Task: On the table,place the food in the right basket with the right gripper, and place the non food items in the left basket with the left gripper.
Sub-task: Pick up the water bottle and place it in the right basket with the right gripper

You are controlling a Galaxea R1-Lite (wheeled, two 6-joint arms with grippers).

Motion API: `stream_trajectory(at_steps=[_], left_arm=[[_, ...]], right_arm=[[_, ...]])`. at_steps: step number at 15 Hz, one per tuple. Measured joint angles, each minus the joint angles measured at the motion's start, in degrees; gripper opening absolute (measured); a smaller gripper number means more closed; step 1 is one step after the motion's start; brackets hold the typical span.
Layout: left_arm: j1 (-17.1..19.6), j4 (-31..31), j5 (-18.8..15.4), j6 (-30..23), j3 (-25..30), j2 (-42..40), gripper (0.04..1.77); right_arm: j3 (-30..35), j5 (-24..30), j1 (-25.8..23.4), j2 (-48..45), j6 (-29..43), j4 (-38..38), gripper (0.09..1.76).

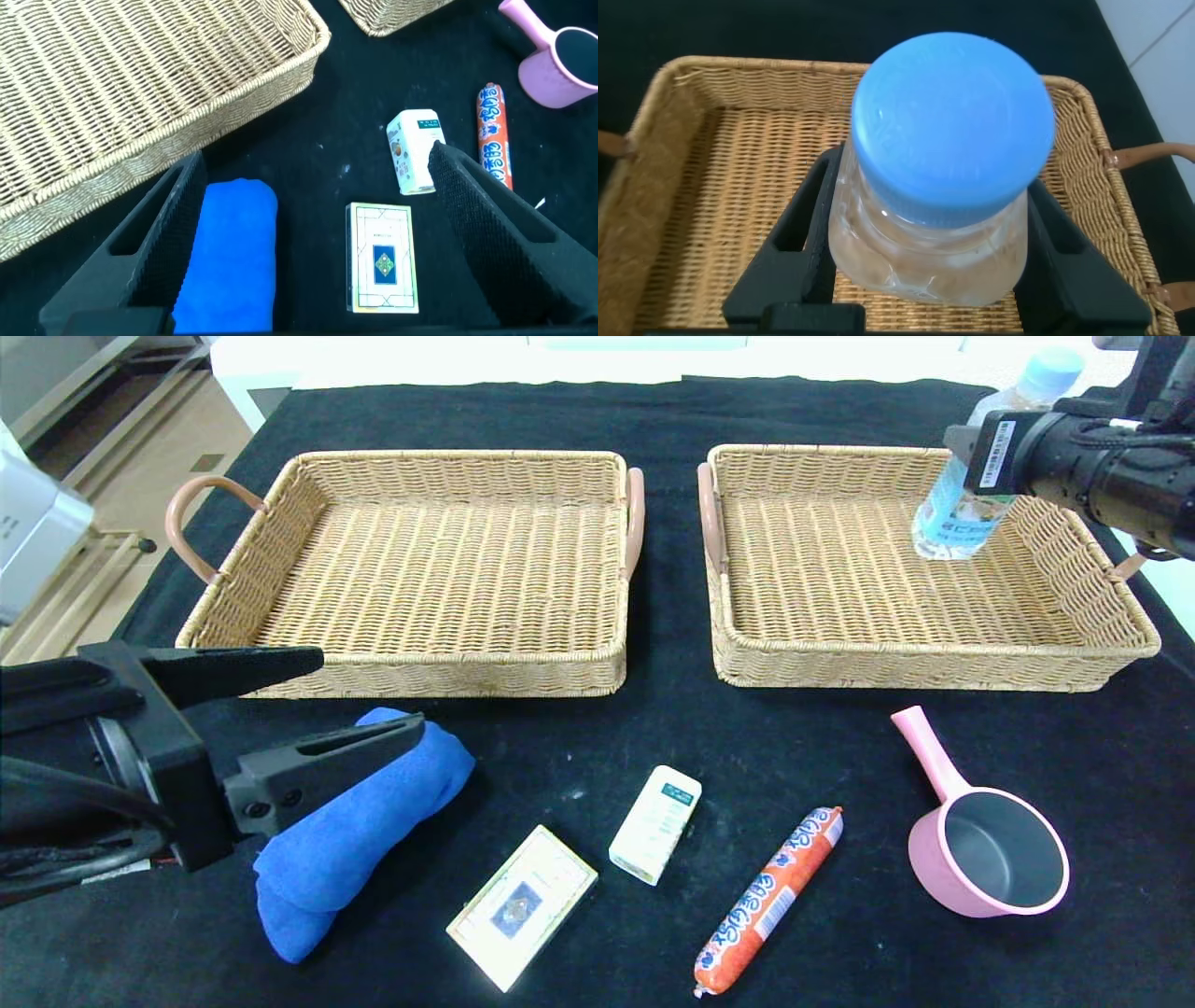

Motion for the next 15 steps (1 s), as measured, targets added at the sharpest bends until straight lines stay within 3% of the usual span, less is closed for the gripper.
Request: stream_trajectory(at_steps=[7, 15], left_arm=[[0.0, 0.0, 0.0, 0.0, 0.1, 0.0, 1.72], [0.0, 0.0, 0.0, 0.0, 0.1, 0.0, 1.72]], right_arm=[[-6.5, 3.8, -6.1, 6.0, 3.0, 0.1, 1.07], [-10.5, 6.5, -8.1, 10.0, 3.0, 0.1, 1.07]])
